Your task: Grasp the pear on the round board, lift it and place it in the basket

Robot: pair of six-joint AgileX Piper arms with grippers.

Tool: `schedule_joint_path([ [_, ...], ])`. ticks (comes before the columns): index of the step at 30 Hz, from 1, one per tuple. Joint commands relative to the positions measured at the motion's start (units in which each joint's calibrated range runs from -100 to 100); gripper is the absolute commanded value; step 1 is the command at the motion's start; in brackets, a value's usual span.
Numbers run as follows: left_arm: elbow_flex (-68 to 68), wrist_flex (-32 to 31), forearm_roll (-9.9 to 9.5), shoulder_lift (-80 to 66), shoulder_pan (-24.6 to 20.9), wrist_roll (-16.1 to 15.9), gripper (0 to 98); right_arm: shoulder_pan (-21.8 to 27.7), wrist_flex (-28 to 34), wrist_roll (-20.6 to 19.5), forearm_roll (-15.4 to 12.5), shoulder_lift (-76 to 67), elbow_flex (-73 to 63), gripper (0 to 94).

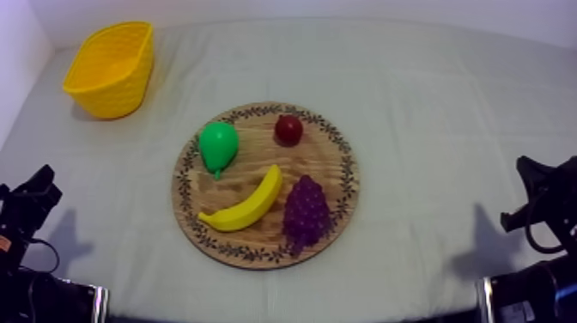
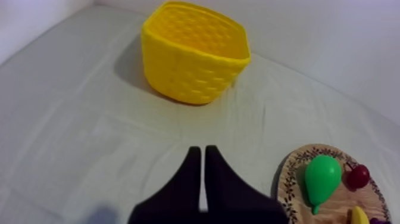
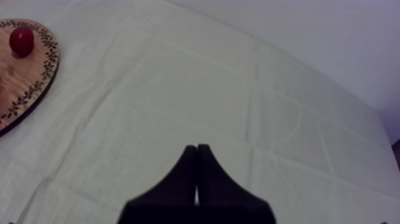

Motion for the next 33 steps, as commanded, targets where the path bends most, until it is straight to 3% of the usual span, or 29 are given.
schedule_joint_path([
  [1,0.0,0.0,-0.01,0.0,0.0,0.0,0.0,0.0,0.0,0.0,0.0,0.0,0.0,0.4],
  [22,-0.2,1.2,0.06,0.0,0.0,-0.5,0.0,0.0,0.0,0.0,0.0,0.0,0.0,0.4],
  [29,-0.8,1.7,0.48,-0.1,3.4,-3.2,0.2,0.0,0.0,0.0,0.0,0.0,0.0,0.4],
  [33,-1.2,2.0,1.81,-0.2,6.2,-4.5,0.0,0.0,0.0,0.0,0.0,0.0,0.0,0.4],
])
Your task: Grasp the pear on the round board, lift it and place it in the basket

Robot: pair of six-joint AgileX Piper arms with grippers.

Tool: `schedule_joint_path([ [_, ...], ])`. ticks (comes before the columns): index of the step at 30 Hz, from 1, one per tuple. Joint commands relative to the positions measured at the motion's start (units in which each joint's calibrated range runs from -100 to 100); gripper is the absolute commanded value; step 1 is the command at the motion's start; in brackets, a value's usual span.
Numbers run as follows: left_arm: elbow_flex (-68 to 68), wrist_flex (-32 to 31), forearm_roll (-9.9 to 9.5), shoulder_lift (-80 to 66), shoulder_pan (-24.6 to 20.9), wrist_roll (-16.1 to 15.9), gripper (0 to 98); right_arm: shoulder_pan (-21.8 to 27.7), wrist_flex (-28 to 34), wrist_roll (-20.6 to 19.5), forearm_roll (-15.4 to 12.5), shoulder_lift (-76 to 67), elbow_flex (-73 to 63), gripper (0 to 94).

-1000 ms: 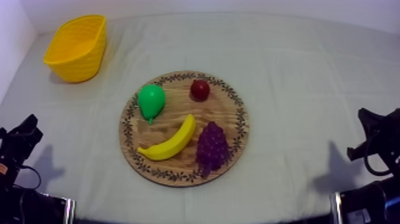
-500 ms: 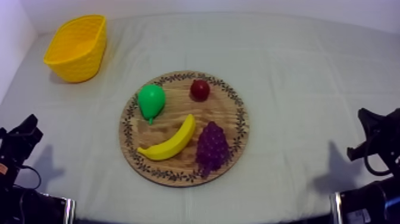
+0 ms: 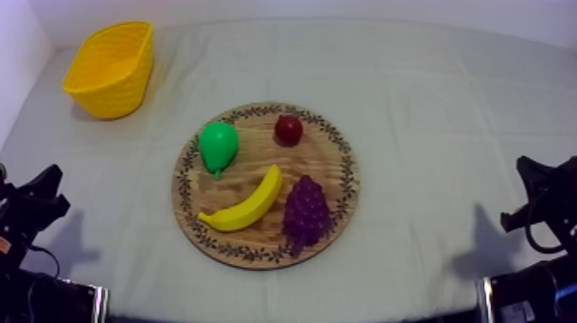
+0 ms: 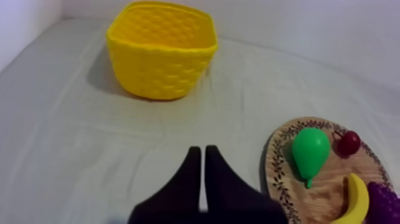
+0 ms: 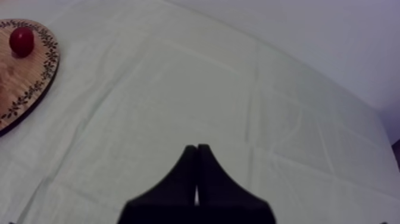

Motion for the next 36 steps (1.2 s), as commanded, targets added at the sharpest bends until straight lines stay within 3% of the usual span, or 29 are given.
schedule_joint_path([
  [1,-0.2,0.1,1.04,0.0,1.6,-0.8,0.0,0.0,0.0,0.0,0.0,0.0,0.0,0.4],
  [10,-5.1,2.6,8.25,6.7,3.9,-5.0,0.0,0.0,0.0,0.0,0.0,0.0,0.0,0.4],
  [14,-9.6,7.4,12.51,11.7,3.5,-7.8,0.0,0.0,0.0,0.0,0.0,0.0,0.0,0.4],
  [18,-13.6,13.3,15.18,17.6,2.9,-8.5,0.0,0.0,0.0,0.0,0.0,0.0,0.0,0.4],
  [31,-28.0,32.0,18.2,38.3,3.8,-4.5,0.0,0.0,0.0,0.0,0.0,0.0,0.0,0.4],
  [36,-32.7,36.5,17.42,46.0,6.1,-3.2,0.0,0.0,0.0,0.0,0.0,0.0,0.0,0.4],
])
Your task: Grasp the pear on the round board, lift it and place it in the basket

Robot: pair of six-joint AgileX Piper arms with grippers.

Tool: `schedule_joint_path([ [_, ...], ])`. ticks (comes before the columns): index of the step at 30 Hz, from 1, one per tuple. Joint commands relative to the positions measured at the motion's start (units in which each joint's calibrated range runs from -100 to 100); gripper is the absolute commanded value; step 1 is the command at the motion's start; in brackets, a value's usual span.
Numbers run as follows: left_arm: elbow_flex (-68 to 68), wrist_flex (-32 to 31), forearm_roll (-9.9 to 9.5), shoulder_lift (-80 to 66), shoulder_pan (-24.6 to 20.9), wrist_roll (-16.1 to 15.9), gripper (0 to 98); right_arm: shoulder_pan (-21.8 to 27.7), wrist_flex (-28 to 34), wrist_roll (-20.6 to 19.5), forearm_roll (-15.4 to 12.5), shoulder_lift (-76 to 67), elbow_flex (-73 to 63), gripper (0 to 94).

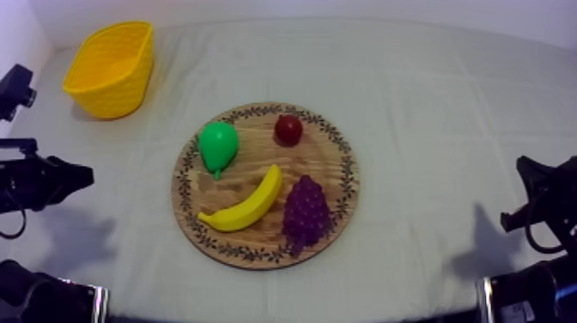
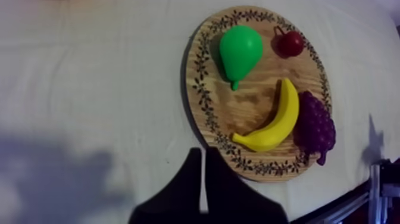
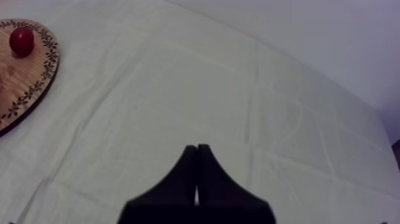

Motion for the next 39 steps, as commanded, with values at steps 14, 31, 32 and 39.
schedule_joint_path([
  [14,-18.7,8.0,-4.5,21.9,3.9,4.8,0.0,0.0,0.0,0.0,0.0,0.0,0.0,0.4],
  [31,-41.0,11.0,-8.96,46.5,8.9,8.6,0.0,0.0,0.0,0.0,0.0,0.0,0.0,0.4],
  [32,-42.3,11.0,-9.14,48.0,9.4,8.8,0.0,0.0,0.0,0.0,0.0,0.0,0.0,0.4],
  [39,-52.3,11.4,-10.17,57.8,12.3,9.3,0.2,0.0,0.0,0.0,0.0,0.0,0.0,0.4],
])
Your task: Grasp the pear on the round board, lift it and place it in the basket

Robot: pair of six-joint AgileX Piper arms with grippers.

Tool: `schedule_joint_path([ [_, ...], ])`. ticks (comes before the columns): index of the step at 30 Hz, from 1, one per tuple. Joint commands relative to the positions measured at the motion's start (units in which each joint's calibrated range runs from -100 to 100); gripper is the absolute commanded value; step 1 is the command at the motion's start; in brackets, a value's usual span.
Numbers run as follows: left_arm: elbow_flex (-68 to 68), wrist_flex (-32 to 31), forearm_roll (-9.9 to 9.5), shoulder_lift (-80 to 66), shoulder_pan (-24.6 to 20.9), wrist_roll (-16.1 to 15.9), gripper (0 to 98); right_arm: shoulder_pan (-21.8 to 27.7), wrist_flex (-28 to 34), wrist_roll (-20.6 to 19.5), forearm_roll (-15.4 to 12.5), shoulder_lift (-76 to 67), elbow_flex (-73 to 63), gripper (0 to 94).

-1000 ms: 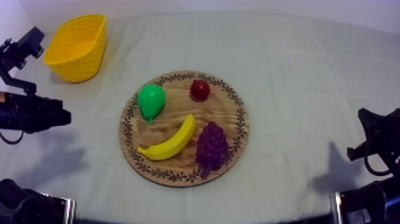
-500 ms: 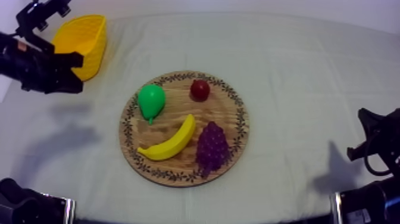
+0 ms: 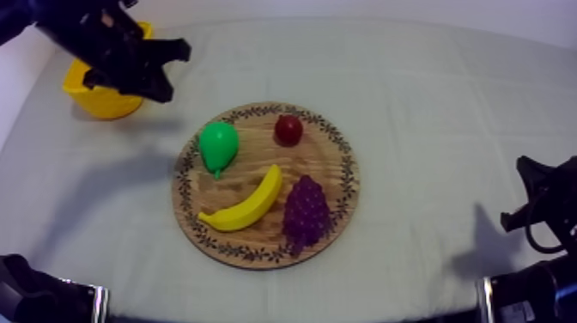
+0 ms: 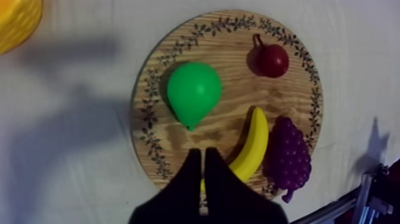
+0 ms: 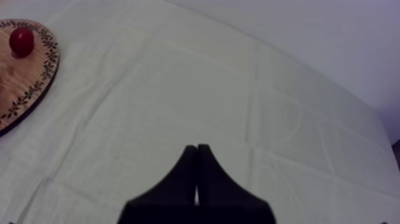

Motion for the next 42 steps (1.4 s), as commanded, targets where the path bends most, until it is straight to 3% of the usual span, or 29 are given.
schedule_joint_path([
  [1,-4.4,0.5,-0.28,4.0,0.7,0.3,0.4,0.0,0.0,0.0,0.0,0.0,0.0,0.4],
  [10,-12.0,2.7,-1.32,9.5,1.6,2.1,8.6,0.0,0.0,0.0,0.0,0.0,0.0,0.4],
  [20,-15.7,4.1,-2.43,11.8,3.0,2.2,41.3,0.0,0.0,0.0,0.0,0.0,0.0,0.4],
  [38,-10.9,3.0,-2.36,10.5,2.7,1.8,82.9,0.0,0.0,0.0,0.0,0.0,0.0,0.4],
  [42,-9.0,2.0,-2.49,10.4,2.6,2.7,83.4,0.0,0.0,0.0,0.0,0.0,0.0,0.4],
])
